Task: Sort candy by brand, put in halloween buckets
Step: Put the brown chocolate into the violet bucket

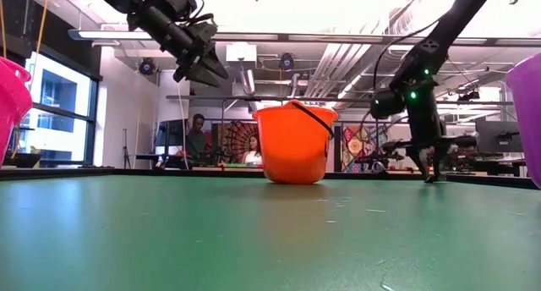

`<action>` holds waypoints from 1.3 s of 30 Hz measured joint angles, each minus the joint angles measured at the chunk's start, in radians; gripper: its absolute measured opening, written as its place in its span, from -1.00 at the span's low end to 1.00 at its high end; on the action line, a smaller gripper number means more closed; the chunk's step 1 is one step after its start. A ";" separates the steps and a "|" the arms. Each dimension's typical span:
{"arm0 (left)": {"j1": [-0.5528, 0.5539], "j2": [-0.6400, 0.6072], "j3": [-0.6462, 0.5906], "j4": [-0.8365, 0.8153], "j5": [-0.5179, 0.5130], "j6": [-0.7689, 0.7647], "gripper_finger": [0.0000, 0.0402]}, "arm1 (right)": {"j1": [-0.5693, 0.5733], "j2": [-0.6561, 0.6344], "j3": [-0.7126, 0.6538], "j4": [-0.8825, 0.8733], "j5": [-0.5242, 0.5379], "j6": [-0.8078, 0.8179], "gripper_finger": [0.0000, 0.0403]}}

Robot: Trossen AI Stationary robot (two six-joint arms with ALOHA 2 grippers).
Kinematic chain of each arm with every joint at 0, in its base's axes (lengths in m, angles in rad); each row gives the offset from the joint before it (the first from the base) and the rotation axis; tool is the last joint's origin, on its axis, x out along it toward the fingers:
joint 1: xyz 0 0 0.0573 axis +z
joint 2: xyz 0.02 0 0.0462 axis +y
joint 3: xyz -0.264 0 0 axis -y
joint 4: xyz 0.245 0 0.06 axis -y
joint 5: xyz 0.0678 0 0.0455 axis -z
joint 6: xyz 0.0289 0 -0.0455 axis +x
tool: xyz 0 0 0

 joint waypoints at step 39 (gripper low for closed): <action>-0.513 -0.052 0.000 0.058 -0.167 -0.428 -0.03 | 1.563 -0.785 0.078 -0.524 -0.438 0.026 -0.98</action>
